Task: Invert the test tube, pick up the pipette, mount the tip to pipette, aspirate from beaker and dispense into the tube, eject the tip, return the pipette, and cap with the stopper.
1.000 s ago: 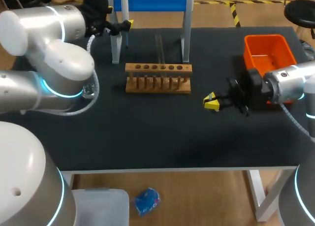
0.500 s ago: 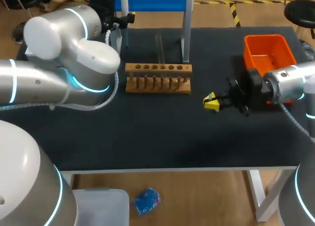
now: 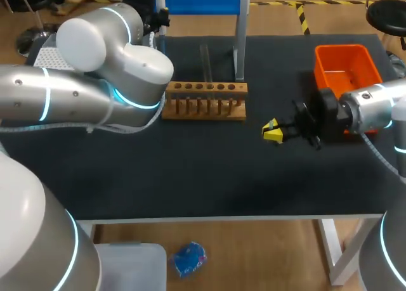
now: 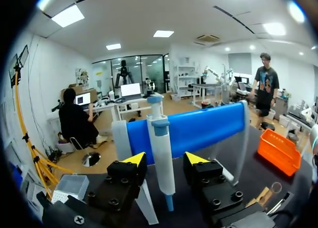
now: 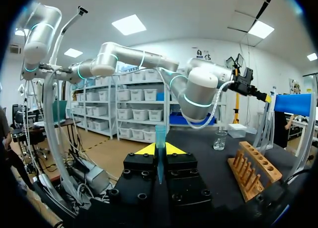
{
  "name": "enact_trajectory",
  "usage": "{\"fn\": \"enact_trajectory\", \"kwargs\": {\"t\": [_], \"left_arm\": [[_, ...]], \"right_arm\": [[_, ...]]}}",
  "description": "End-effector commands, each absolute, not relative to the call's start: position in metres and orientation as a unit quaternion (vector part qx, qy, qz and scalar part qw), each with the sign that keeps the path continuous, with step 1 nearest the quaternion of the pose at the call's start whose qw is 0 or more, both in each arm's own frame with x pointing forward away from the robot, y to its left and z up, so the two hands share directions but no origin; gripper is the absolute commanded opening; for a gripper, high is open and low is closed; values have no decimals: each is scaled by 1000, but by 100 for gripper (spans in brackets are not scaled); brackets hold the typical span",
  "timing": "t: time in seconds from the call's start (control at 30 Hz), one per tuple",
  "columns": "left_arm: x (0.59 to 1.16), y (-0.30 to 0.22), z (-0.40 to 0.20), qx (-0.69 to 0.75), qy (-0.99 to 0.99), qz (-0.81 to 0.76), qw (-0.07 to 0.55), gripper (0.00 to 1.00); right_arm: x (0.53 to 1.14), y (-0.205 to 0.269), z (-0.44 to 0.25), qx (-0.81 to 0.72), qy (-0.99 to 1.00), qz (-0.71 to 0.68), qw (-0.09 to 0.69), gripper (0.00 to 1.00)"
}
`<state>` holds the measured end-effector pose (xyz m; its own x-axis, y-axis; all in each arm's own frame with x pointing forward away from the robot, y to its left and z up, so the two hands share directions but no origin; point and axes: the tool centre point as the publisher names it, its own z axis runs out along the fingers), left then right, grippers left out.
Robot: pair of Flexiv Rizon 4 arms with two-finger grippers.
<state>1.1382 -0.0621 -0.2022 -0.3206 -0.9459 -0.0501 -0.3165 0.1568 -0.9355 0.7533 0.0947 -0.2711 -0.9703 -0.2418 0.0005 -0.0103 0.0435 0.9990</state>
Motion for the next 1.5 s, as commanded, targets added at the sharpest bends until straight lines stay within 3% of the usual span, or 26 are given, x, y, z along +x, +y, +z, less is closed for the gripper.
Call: {"fn": "enact_trajectory", "kwargs": {"t": [0.03, 1.5], "left_arm": [[1149, -68, -210, -473, 666, -449, 362, 44], [1173, -71, -225, -501, 637, -449, 377, 42]], "right_arm": [[753, 94, -271, 89, -717, -686, 85, 0], [753, 94, -271, 89, -717, -686, 85, 0]]}}
